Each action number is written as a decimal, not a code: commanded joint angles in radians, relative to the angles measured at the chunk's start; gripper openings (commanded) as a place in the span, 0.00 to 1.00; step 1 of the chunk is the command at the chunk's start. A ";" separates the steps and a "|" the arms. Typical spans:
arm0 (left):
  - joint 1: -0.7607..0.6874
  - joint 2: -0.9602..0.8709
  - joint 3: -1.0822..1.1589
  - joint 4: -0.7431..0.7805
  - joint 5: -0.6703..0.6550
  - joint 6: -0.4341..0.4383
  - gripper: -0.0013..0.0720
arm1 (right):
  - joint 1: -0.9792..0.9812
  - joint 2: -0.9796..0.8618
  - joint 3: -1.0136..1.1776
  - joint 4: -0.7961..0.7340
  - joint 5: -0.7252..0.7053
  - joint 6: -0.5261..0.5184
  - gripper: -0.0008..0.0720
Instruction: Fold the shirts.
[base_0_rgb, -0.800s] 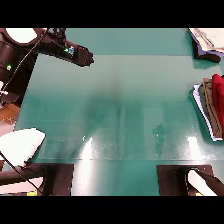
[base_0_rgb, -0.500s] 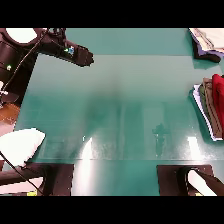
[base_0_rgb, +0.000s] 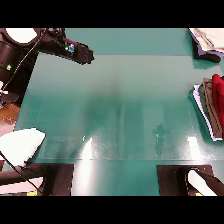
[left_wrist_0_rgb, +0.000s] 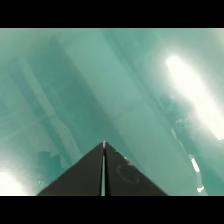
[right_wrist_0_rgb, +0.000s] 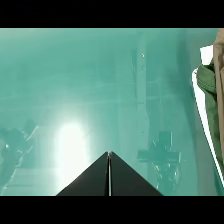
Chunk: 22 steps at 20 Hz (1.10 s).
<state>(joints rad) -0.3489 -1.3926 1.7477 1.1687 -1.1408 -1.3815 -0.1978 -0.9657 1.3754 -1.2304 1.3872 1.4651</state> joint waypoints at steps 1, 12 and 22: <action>0.008 0.002 0.046 0.032 -0.132 0.032 0.05 | 0.001 -0.001 0.000 0.001 -0.001 0.000 0.04; 0.244 0.204 -0.025 0.710 -0.694 -0.191 0.05 | 0.001 -0.001 0.000 0.000 0.023 0.000 0.04; 0.387 0.239 -0.652 0.721 -0.635 -0.220 0.95 | 0.001 -0.001 0.000 0.000 0.031 -0.018 0.04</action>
<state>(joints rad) 0.0120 -1.1584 1.2709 1.8751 -1.8072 -1.5951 -0.1978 -0.9657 1.3754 -1.2304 1.4170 1.4616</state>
